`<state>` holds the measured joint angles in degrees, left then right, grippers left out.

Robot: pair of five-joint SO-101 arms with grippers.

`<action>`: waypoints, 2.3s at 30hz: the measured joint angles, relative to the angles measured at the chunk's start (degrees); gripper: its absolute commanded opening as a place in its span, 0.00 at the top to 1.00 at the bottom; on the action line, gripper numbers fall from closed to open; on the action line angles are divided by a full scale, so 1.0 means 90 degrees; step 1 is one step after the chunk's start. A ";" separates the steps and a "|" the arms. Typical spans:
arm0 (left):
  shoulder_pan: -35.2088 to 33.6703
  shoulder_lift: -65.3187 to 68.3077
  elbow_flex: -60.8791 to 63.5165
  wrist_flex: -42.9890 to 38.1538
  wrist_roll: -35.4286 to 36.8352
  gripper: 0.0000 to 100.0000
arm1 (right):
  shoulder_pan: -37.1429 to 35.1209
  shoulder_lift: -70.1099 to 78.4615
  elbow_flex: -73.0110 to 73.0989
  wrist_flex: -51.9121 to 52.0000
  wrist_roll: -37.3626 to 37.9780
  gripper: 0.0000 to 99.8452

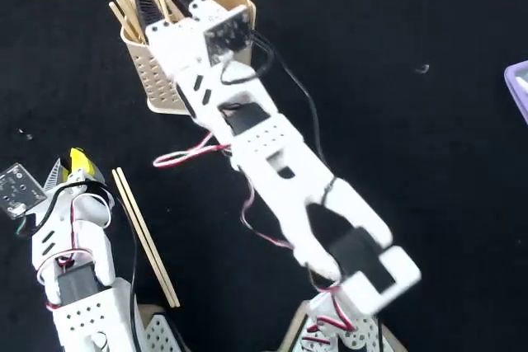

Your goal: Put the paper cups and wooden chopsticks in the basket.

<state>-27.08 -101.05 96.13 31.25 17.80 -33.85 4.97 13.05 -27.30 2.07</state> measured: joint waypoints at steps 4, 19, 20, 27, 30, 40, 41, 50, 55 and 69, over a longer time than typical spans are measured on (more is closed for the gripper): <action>0.0000 0.0000 0.0000 0.0000 0.0000 0.89 | 0.0068 0.0274 -0.0410 0.0674 0.0000 0.85; 0.0000 0.0000 0.0000 0.0000 0.0000 0.89 | 0.0059 -0.1387 0.0352 0.4054 0.0000 0.83; 0.0000 0.0000 0.0000 0.0000 -0.0010 0.89 | 0.0000 -0.1768 0.0684 0.4513 0.0000 0.83; 0.0000 0.0000 0.0000 0.0000 -0.0010 0.89 | -0.0840 -0.4386 0.3624 0.6027 0.0000 0.84; 0.0000 0.0000 0.0000 0.0000 -0.0010 0.89 | -0.0938 -0.5275 0.4757 0.5783 0.0000 0.84; 0.0000 0.0000 0.0000 0.0117 -0.0498 0.89 | -0.1983 -0.5158 0.5861 0.5617 -0.0068 0.82; 0.0000 0.0000 0.0000 0.0156 -0.0518 0.89 | -0.2178 -0.4923 0.5851 0.5607 -0.0215 0.80; -0.0977 0.0000 0.0000 0.0195 -0.0332 0.89 | -0.3077 -0.2833 0.5255 0.5284 -0.1328 0.71; -0.1162 0.0000 0.0000 -0.0049 -0.0137 0.89 | -0.3614 -0.2354 0.4991 0.5284 -0.1631 0.71; -0.1856 0.0000 0.0000 -0.0244 0.0274 0.89 | -0.3741 -0.0733 0.4894 0.3389 -0.1670 0.75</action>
<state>-43.78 -101.05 96.13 29.05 20.26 -67.52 -1.63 57.10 3.21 -12.97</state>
